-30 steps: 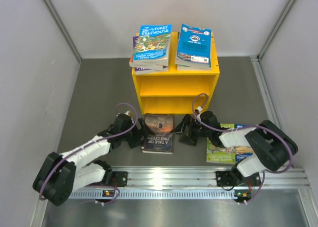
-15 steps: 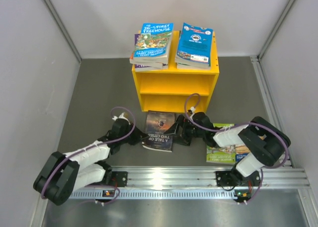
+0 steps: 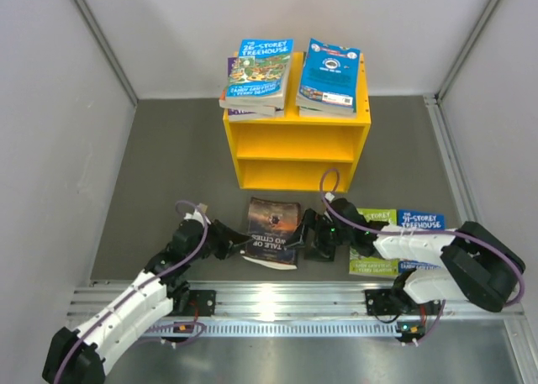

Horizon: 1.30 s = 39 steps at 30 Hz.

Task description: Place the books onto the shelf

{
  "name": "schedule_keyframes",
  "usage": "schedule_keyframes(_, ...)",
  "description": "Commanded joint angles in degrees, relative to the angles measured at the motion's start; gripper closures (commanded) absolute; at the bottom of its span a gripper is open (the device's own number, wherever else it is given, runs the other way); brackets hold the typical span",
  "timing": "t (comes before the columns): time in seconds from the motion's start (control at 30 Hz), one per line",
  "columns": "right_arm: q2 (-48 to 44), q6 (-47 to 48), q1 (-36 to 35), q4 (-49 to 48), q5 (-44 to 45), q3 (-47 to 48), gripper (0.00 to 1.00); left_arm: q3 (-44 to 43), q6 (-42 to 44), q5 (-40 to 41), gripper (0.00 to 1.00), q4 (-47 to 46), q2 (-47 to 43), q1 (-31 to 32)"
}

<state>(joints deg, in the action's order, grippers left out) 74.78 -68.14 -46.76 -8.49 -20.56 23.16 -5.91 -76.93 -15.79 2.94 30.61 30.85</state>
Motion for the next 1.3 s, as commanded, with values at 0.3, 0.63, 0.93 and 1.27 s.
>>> schedule_keyframes(0.3, -7.4, -12.5, -1.7, -3.1, 2.7, 7.6, 0.29, -8.5, -4.0, -3.7, 1.00, -7.2, 6.7, -0.4)
schedule_keyframes(0.63, -7.5, -9.0, -3.1, 9.0, 4.5, 14.2, 0.37, -18.3, -4.4, -2.4, 1.00, -10.6, 14.5, 0.2)
schedule_keyframes(0.93, -25.2, -3.1, 8.1, 26.1, 5.0, 12.7, 0.15, -19.8, -3.9, -1.5, 1.00, -7.8, 14.3, 0.1)
schedule_keyframes(1.27, -19.4, -3.8, 10.7, 17.2, -1.1, 7.6, 0.15, -23.7, -4.6, -2.8, 1.00, -11.6, 19.7, 0.1)
